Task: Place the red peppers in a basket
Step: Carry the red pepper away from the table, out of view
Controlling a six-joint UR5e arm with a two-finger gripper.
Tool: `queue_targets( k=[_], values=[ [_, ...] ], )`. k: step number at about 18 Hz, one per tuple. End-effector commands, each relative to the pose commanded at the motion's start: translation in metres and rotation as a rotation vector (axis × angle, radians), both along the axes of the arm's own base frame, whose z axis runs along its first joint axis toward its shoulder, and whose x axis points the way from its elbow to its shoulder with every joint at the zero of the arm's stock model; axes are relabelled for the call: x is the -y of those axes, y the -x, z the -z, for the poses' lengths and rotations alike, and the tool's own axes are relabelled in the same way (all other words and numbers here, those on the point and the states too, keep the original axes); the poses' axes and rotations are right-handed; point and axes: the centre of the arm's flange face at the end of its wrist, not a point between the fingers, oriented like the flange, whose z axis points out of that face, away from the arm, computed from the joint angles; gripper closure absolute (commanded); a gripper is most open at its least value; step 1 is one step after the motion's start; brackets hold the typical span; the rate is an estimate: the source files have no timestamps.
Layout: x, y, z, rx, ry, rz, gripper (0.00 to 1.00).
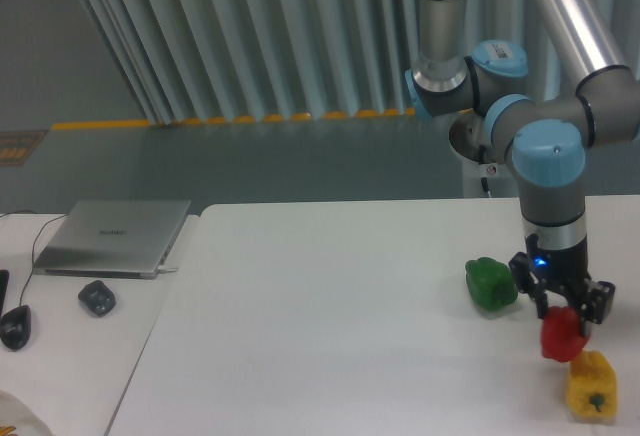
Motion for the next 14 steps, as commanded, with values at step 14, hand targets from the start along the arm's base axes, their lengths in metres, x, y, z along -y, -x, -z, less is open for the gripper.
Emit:
queue_targets(
  k=[14],
  values=[
    [0.061,0.089,-0.020,-0.052,0.109,0.367,0.44]
  ],
)
